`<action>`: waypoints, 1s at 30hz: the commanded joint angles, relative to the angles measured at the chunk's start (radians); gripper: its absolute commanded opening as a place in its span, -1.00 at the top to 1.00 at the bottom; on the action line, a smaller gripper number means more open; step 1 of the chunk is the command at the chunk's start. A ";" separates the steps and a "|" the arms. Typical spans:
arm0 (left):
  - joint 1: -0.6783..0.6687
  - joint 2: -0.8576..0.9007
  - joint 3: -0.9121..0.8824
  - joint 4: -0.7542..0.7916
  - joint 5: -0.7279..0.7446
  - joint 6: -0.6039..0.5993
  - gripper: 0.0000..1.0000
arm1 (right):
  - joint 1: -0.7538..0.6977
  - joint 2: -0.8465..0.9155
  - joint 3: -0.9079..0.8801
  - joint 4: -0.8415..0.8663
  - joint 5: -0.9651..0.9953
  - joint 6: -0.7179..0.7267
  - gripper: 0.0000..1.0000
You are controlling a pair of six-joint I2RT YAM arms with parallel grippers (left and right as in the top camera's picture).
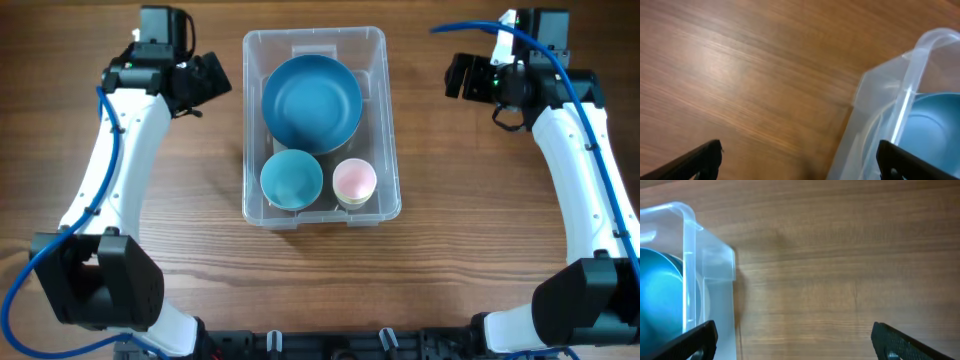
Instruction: Pack container
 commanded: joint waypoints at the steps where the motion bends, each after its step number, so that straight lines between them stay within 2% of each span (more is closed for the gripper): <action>1: 0.014 -0.005 0.005 -0.023 0.005 0.074 -1.00 | 0.002 0.002 0.002 -0.004 0.019 -0.003 -0.99; 2: 0.016 -0.010 0.005 -0.048 0.035 0.148 -0.99 | 0.002 -0.006 0.002 -0.008 0.019 -0.002 -0.99; 3: 0.016 -0.019 0.005 -0.066 0.141 0.273 -1.00 | 0.002 -0.032 0.002 -0.007 0.021 0.004 -0.99; 4: 0.016 -0.033 0.005 -0.086 0.203 0.347 -1.00 | 0.002 -0.058 0.002 -0.005 0.021 0.004 -0.99; 6: 0.016 -0.068 0.005 -0.115 0.273 0.433 -0.99 | 0.002 -0.127 0.001 -0.009 0.031 0.022 -0.99; 10: 0.016 -0.179 -0.058 -0.130 0.318 0.478 -0.99 | 0.002 -0.280 -0.020 -0.042 0.060 0.024 -0.99; 12: 0.016 -0.289 -0.161 -0.091 0.320 0.477 -0.99 | 0.002 -0.369 -0.090 -0.017 0.081 0.032 -1.00; 16: 0.016 -0.581 -0.446 0.039 0.300 0.424 -0.99 | 0.002 -0.616 -0.352 0.060 0.108 0.073 -0.99; 18: 0.014 -0.788 -0.593 0.072 0.185 0.339 -1.00 | 0.002 -0.797 -0.522 0.074 0.137 0.080 -1.00; 22: 0.013 -1.165 -0.751 0.069 0.109 0.208 -1.00 | 0.002 -1.099 -0.707 0.047 0.138 0.129 -1.00; 30: 0.013 -1.188 -0.767 0.021 0.109 0.203 -1.00 | 0.002 -1.089 -0.713 0.010 0.137 0.128 -0.99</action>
